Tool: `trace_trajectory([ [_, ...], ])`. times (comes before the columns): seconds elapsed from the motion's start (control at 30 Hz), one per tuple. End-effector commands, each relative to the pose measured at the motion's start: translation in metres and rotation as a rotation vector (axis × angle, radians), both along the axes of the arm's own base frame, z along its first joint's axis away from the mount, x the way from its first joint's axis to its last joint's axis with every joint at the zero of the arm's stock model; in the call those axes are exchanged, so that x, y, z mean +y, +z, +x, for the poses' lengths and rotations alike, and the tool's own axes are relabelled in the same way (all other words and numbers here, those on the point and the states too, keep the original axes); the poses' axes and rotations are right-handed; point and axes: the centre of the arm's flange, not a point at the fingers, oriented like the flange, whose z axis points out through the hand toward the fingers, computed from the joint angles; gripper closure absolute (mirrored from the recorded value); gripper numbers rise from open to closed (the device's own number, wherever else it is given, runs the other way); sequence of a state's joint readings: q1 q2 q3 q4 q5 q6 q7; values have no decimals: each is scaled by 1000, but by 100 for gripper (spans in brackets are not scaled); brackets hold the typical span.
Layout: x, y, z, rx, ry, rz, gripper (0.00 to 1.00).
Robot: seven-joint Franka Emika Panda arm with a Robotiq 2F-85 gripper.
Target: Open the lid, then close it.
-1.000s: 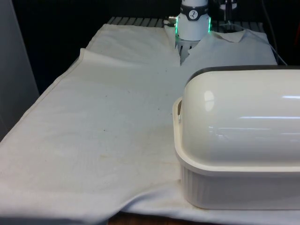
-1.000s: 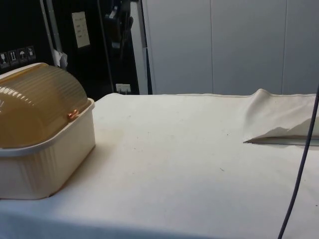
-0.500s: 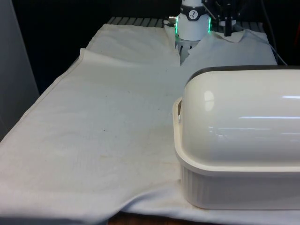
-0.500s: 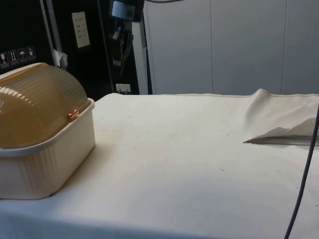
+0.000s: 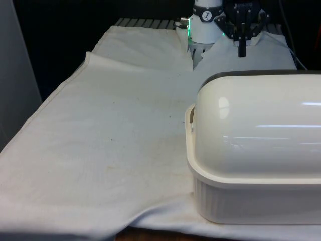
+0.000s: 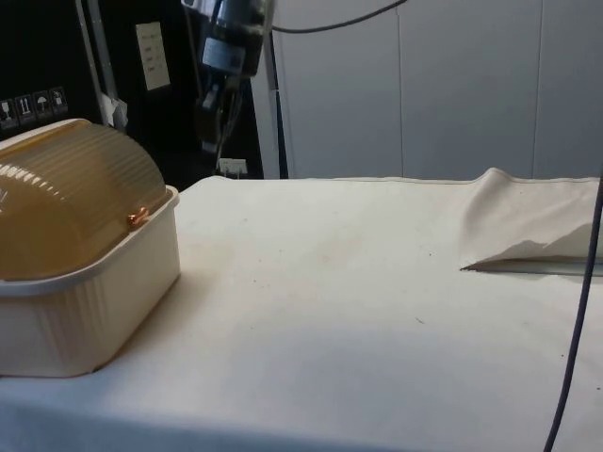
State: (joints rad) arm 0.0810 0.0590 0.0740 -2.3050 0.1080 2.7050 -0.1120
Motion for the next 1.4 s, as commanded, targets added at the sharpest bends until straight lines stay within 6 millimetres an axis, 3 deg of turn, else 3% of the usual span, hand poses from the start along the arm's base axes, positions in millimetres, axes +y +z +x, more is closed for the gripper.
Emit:
trace_trajectory([
  [0.0, 2, -1, -3, -12, -4, 8, 100],
  [0.23, 0, -14, -7, -14, -19, 7, 100],
  [0.77, 2, -40, 18, -67, -40, 18, 100],
  [1.0, 11, -46, 35, -123, -49, 38, 100],
  [1.37, 31, -63, 40, -158, -43, 62, 100],
])
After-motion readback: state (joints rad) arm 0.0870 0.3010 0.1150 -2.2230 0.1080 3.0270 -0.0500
